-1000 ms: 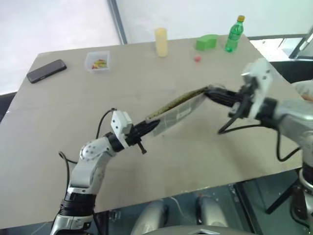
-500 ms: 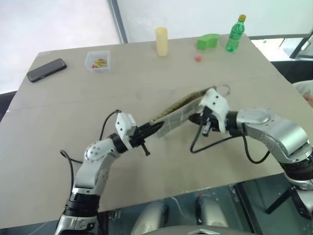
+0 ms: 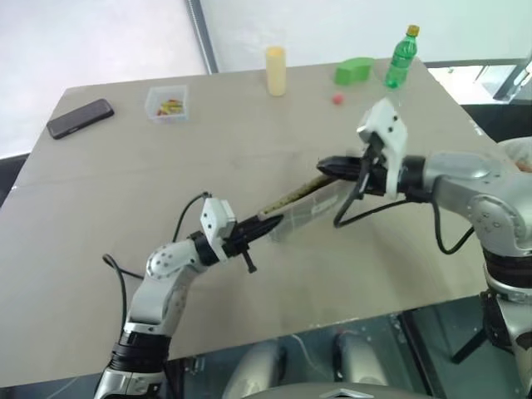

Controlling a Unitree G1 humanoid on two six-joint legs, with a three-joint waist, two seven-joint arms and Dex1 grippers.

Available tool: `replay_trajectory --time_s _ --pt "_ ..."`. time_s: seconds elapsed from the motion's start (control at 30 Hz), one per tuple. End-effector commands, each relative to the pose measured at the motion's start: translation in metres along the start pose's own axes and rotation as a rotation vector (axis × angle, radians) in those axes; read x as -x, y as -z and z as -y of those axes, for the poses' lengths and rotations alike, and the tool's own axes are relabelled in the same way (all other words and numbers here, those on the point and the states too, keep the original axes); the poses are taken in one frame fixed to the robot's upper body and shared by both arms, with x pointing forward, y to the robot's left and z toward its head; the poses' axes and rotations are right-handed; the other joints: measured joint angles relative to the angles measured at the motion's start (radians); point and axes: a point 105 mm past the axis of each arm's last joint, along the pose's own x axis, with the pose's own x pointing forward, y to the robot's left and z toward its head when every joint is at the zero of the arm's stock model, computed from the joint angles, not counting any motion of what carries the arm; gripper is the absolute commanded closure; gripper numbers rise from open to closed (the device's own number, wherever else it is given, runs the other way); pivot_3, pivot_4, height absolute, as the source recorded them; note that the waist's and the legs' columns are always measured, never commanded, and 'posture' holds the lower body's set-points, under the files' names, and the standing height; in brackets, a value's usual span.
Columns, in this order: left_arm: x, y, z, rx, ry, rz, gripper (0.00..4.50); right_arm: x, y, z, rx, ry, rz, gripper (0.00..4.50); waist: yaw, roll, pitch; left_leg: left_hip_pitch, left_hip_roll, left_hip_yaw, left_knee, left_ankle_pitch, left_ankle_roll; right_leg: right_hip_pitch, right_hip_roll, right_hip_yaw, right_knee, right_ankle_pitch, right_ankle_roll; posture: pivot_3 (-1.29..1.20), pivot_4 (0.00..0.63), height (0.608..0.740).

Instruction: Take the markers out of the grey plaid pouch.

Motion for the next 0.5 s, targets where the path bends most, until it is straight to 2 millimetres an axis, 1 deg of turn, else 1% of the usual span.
replay_trajectory --time_s 0.03,0.13,0.27,0.37,0.4,0.43,0.5 --pt "-0.003 -0.009 0.001 -0.03 0.012 0.035 4.5 0.002 0.011 -0.004 0.087 -0.011 -0.084 4.47 0.0 0.0 0.0 0.0 0.0 0.0 0.0 0.0 0.0 0.0 0.0 0.0 0.0 0.0 0.0 0.0 0.15 0.74" --pt "-0.001 -0.009 0.0 -0.018 0.004 0.04 4.5 0.002 0.028 -0.008 0.146 -0.046 -0.172 4.47 0.0 0.0 0.0 0.0 0.0 0.0 0.0 0.0 0.0 0.0 0.0 0.0 0.0 0.0 0.0 0.0 0.15 0.74" --pt "0.0 -0.009 -0.001 0.042 0.003 0.057 4.5 0.001 0.041 -0.01 0.259 -0.09 -0.248 4.47 -0.001 0.0 0.0 0.0 0.0 0.0 0.0 0.0 0.0 0.0 0.0 0.0 0.0 0.0 0.0 0.0 0.15 0.74" --pt "0.002 -0.009 0.007 0.186 0.05 0.069 4.5 -0.003 0.059 -0.007 0.428 -0.128 -0.362 4.47 -0.001 0.0 0.0 0.0 0.0 0.0 0.0 0.0 0.0 0.0 0.0 0.0 0.0 0.0 0.0 0.0 0.15 0.74" --pt "0.002 -0.008 0.011 0.234 0.075 0.065 4.5 -0.004 0.061 -0.006 0.47 -0.147 -0.384 4.47 -0.003 0.0 0.0 0.0 0.0 0.0 0.0 0.0 0.0 0.0 0.0 0.0 0.0 0.0 0.0 0.0 0.15 0.74" --pt "0.004 -0.007 0.017 0.287 0.108 0.058 4.5 -0.006 0.057 -0.007 0.509 -0.174 -0.383 4.47 -0.005 0.0 0.0 0.0 0.0 0.001 0.0 0.0 0.0 0.0 0.0 0.0 0.0 0.0 0.0 0.0 0.15 0.74" --pt "0.009 -0.006 0.025 0.373 0.15 0.034 4.5 -0.006 0.045 -0.01 0.551 -0.222 -0.365 4.47 -0.006 0.0 0.0 0.0 0.0 0.001 0.0 0.0 0.0 -0.001 0.001 0.0 0.0 0.0 0.0 0.0 0.15 0.74"
